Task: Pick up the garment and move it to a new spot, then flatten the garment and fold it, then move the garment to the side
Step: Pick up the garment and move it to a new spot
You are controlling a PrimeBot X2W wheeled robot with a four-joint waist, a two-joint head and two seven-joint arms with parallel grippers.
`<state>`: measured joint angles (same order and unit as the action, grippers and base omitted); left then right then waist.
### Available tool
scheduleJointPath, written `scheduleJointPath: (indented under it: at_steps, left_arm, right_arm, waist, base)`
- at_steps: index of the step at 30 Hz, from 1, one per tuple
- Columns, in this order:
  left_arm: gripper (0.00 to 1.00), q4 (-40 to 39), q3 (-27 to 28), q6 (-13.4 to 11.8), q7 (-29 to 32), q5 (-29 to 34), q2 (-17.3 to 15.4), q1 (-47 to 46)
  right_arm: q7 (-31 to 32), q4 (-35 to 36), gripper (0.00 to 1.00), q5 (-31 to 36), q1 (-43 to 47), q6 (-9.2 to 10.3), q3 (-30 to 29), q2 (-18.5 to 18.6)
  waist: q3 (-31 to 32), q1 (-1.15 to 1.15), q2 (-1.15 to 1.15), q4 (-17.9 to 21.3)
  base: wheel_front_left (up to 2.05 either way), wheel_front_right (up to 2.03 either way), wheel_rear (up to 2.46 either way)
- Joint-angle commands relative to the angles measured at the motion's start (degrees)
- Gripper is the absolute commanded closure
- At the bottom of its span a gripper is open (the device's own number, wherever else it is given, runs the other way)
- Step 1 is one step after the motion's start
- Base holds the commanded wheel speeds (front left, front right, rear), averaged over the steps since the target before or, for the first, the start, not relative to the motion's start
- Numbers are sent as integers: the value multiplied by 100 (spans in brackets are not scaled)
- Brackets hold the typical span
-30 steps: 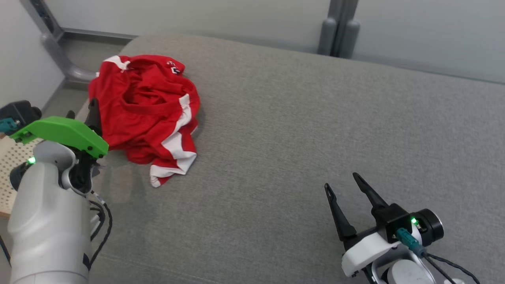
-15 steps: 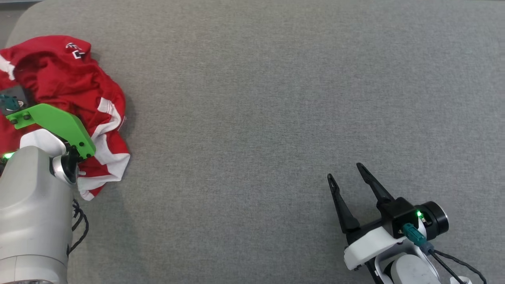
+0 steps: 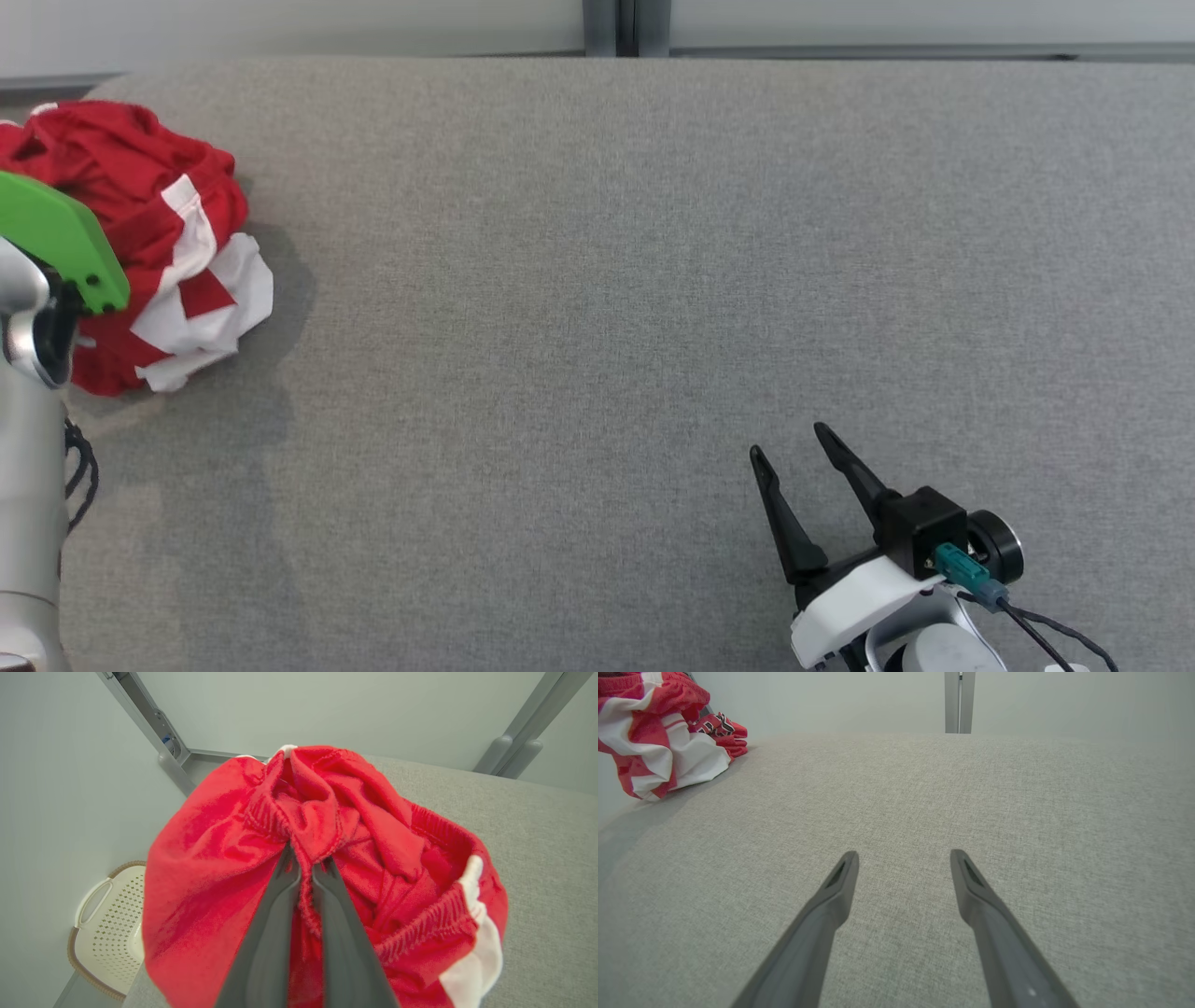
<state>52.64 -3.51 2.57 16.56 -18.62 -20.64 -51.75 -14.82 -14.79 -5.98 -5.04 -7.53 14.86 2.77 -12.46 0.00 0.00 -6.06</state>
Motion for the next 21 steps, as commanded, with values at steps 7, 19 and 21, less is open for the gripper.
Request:
scheduleJointPath:
  at_steps: [7, 19, 21]
  left_arm:
    - [100, -1309, -173, 238, 71, -35, -130, -161]
    - [100, -3589, -448, 247, 175, -496, 601, 82]
    - [100, -3806, -490, 172, 88, -494, 762, 74]
  right_arm:
    - [-40, -135, 0, -417, 111, 8, 81, 19]
    - [-41, -173, 0, -437, 66, 8, 186, 21]
    - [-41, -182, 0, -407, 39, 8, 187, 20]
  waist:
    - [1057, 0, 0, 297]
    - [1352, 0, 0, 1601]
    - [1319, 0, 0, 1832]
  base:
    - [0, 0, 0]
    - [0, 0, 0]
    - [0, 0, 0]
